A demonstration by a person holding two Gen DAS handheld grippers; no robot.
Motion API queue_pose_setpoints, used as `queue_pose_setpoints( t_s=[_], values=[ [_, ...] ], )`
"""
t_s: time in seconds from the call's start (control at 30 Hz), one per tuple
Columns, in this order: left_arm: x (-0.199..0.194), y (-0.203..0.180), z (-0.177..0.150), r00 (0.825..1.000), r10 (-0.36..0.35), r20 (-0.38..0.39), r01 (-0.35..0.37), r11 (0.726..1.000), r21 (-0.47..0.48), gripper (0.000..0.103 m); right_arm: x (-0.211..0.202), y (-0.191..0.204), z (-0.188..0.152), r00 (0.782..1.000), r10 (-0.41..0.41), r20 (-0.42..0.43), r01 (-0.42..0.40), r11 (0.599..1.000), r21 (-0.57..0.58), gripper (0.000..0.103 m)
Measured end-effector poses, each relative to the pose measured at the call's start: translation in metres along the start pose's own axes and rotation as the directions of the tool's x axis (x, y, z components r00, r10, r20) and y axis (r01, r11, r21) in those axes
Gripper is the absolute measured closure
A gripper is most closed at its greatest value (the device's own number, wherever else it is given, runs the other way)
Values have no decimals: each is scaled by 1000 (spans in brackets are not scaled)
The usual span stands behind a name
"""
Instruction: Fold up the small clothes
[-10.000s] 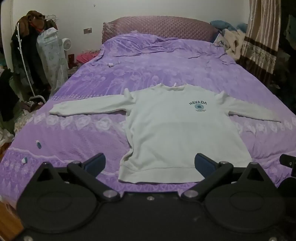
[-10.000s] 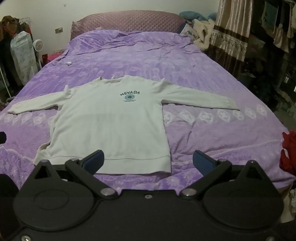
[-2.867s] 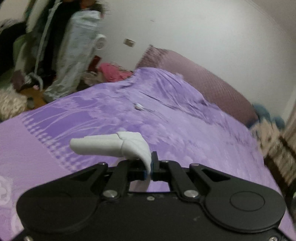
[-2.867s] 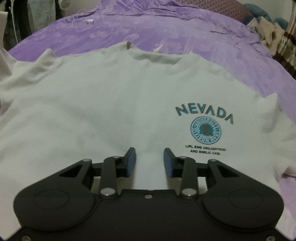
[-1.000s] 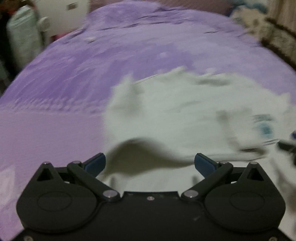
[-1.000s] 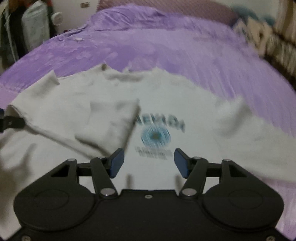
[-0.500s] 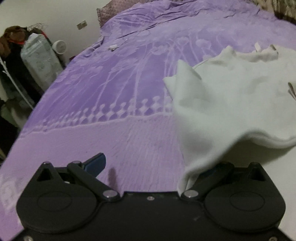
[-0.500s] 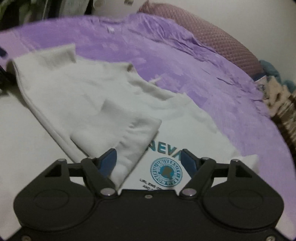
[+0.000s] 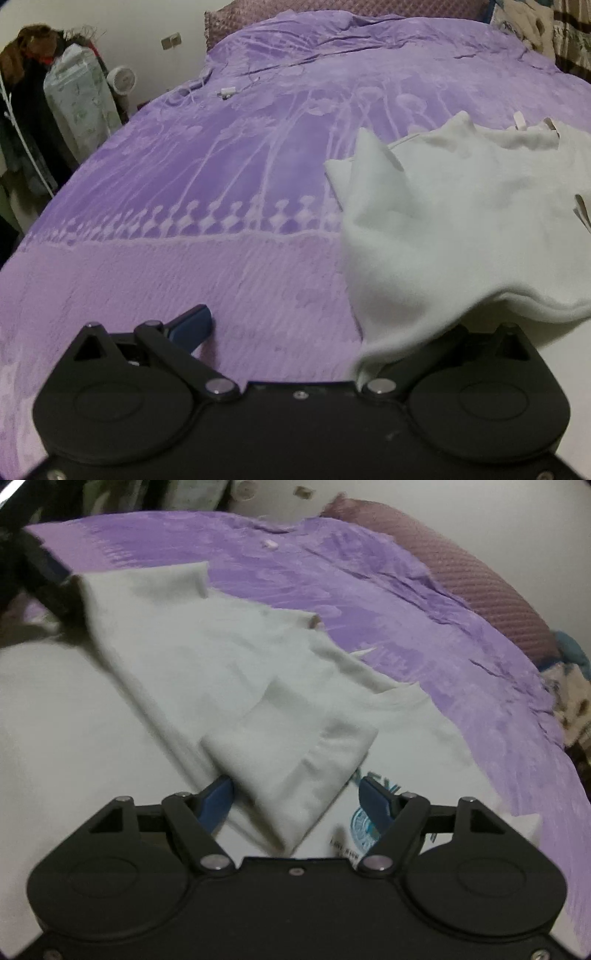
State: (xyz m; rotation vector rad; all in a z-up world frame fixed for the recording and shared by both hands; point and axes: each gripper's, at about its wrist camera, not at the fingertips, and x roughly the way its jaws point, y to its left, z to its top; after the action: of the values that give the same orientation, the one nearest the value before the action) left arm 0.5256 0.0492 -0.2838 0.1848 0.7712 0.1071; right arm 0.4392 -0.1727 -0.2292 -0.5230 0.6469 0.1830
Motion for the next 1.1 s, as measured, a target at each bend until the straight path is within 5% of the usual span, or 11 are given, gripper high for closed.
queue_pose_setpoints(
  t_s=[0.07,0.1,0.27,0.37,0.47,0.6,0.73,0.8,0.87,0.97,1.1],
  values=[
    [2,-5,4,1000,13,9,-13,1000,12,0,9,-3,5,999,-40,-14,40,999,28,85],
    [2,-6,5,1000,19,14,-19,1000,11,0,12,-4,7,998,-54,-22,55,998,41,90],
    [4,4,11,999,18,-27,-19,998,-68,28,-1,-15,-1,995,-97,34,92,986,136,95],
    [4,21,10,997,60,-50,-67,984,-164,28,-10,-44,-16,983,-178,35,158,938,309,96],
    [2,39,5,998,1,-56,-17,953,-304,28,-3,-81,-36,997,-83,-5,73,840,537,97],
    [-7,32,-3,999,42,-18,-45,956,-289,20,4,-79,-47,998,-45,-45,63,823,565,96],
    [-6,28,-14,998,34,-55,-45,974,-220,1,4,-76,-50,994,-22,-108,84,790,608,83],
    [-17,30,-13,998,20,-56,-31,978,-206,0,-1,-75,-47,990,-47,-134,117,808,578,52],
    [-34,42,-9,996,-42,-78,25,976,-215,0,-10,-76,-47,988,-68,-140,133,835,533,33],
    [-67,67,-5,989,-84,-120,55,971,-232,0,-32,-83,-54,989,-65,-136,125,858,498,33],
    [-95,94,32,999,-14,-28,5,953,-303,0,-62,-93,-71,989,-71,-130,129,845,519,33]
  ],
)
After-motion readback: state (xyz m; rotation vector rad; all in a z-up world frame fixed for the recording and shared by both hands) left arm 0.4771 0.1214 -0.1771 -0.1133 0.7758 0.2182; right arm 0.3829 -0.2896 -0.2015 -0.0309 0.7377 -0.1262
